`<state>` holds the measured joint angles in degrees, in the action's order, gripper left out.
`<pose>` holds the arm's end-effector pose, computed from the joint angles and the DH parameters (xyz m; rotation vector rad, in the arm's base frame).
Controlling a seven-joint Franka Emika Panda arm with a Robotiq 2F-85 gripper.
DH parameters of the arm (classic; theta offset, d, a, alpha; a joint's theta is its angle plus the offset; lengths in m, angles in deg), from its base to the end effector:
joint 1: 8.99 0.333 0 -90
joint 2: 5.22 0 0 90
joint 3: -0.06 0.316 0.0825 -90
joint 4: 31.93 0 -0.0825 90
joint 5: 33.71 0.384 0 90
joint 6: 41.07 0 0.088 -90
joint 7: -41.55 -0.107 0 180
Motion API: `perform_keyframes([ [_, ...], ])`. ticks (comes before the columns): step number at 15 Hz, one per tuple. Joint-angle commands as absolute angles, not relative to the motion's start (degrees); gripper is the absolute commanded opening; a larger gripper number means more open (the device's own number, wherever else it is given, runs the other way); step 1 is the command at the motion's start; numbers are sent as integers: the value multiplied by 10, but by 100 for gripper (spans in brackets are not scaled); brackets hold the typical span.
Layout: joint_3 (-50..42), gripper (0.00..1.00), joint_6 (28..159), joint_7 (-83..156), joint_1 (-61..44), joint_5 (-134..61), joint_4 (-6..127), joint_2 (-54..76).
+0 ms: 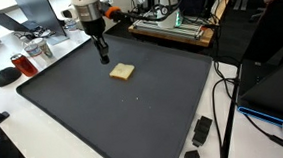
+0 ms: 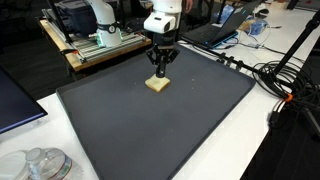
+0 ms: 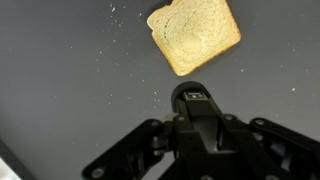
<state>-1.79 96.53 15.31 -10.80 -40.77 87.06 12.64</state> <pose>0.5865 -0.0380 0.2790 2.9818 -0.6507 0.0472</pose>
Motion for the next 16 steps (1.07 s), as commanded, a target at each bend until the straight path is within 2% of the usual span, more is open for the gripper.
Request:
perform_keyframes([
  [1, -13, 5, 993, 270, -145, -294, 888, 113],
  [16, -4, 5, 969, 567, -250, -14, 903, 153],
])
